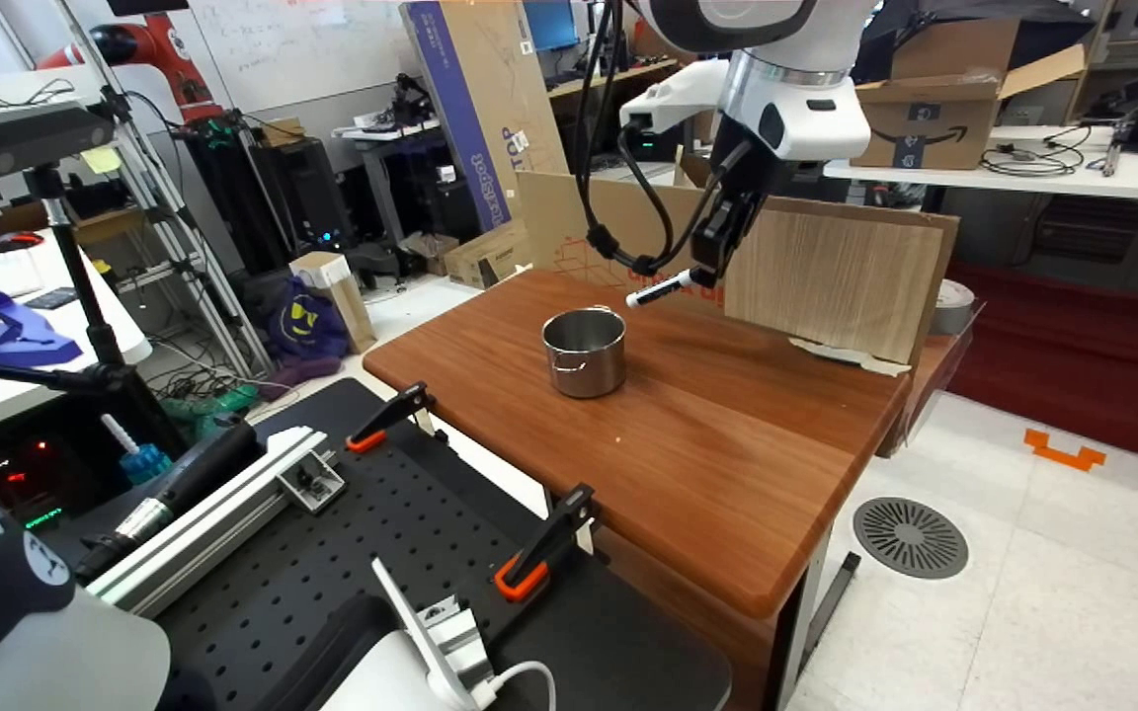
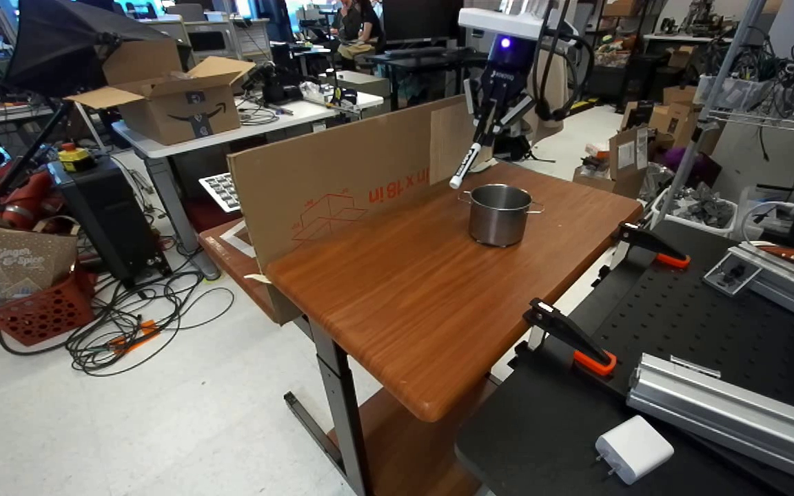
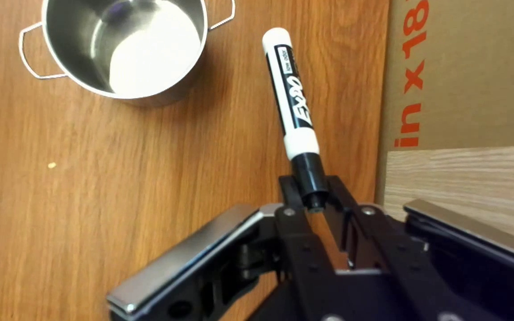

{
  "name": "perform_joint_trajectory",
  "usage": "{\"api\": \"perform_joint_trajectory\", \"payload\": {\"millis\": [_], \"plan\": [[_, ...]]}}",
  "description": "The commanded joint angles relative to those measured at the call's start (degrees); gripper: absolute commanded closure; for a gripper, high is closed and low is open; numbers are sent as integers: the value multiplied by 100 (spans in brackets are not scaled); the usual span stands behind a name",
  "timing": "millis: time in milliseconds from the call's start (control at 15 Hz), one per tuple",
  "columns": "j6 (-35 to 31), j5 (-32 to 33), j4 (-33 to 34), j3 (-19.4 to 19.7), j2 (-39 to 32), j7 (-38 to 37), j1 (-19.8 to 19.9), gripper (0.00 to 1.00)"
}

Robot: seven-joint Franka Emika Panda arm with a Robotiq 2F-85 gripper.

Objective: Remove the marker from the silver pot and put it on the table

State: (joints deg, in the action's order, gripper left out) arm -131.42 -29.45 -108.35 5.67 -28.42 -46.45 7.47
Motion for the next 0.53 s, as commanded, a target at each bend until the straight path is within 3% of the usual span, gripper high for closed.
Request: {"api": "perform_joint_trajectory", "payload": {"millis": [0,467], "plan": [[190,21,420,43,-397,-369,-18,95],[162,297,786,93,-974,-945,-150,95]]}}
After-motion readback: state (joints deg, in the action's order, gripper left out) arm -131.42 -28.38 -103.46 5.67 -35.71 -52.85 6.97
